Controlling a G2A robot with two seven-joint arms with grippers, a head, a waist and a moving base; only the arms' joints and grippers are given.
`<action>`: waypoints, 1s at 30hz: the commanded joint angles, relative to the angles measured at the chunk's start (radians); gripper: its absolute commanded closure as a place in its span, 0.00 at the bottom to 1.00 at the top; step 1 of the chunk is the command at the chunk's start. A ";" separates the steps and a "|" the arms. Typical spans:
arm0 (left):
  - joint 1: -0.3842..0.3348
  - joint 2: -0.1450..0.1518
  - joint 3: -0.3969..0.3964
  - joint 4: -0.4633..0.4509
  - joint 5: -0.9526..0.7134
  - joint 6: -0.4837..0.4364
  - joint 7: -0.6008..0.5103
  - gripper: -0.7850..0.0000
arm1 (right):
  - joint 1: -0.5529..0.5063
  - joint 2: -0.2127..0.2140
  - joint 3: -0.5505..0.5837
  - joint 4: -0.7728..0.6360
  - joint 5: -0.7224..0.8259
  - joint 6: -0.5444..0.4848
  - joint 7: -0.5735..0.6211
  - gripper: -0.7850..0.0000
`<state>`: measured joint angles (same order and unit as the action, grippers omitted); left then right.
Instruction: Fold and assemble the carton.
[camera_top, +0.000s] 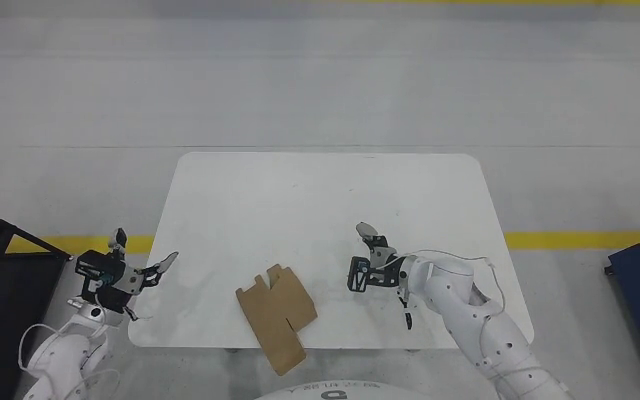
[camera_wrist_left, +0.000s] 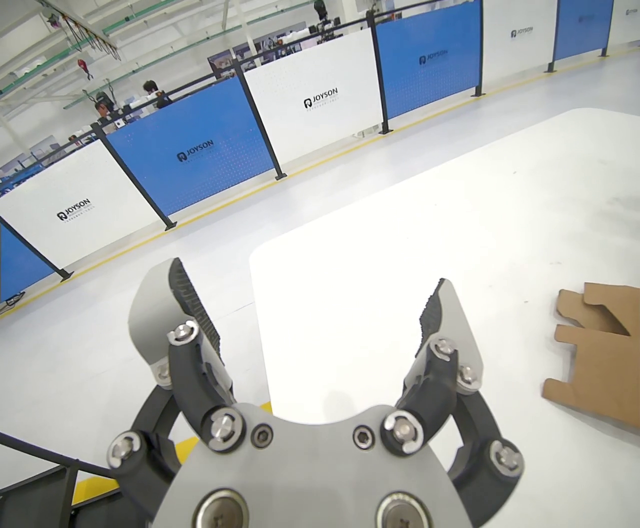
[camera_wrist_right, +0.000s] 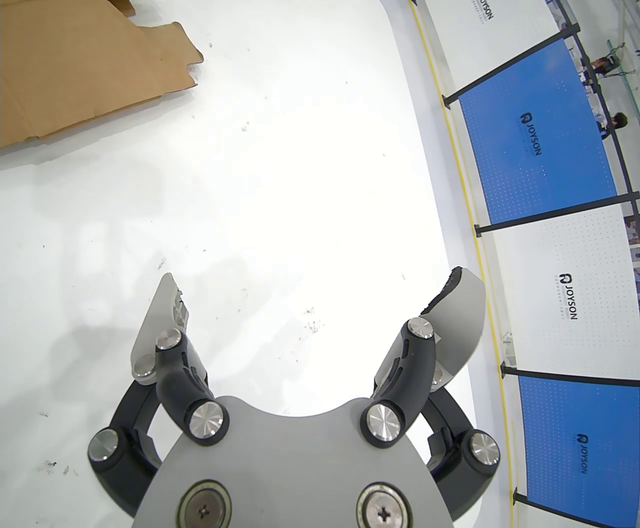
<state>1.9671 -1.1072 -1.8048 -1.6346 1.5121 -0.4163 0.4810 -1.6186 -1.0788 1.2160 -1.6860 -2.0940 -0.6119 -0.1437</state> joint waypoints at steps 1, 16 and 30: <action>0.000 0.000 0.000 0.000 0.000 0.000 0.001 0.00 | 0.000 0.000 0.000 0.000 0.000 0.000 0.000 0.00; 0.141 0.072 0.124 -0.130 0.896 -0.135 0.306 0.00 | 0.000 0.000 0.000 0.000 0.000 0.000 0.000 0.00; 0.142 0.086 0.224 -0.133 1.003 0.004 0.291 0.32 | 0.000 0.000 0.000 0.000 0.000 0.000 0.000 0.00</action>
<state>2.1137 -1.0223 -1.5917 -1.7698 2.4984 -0.4120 0.7887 -1.6186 -1.0788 1.2160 -1.6860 -2.0941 -0.6118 -0.1438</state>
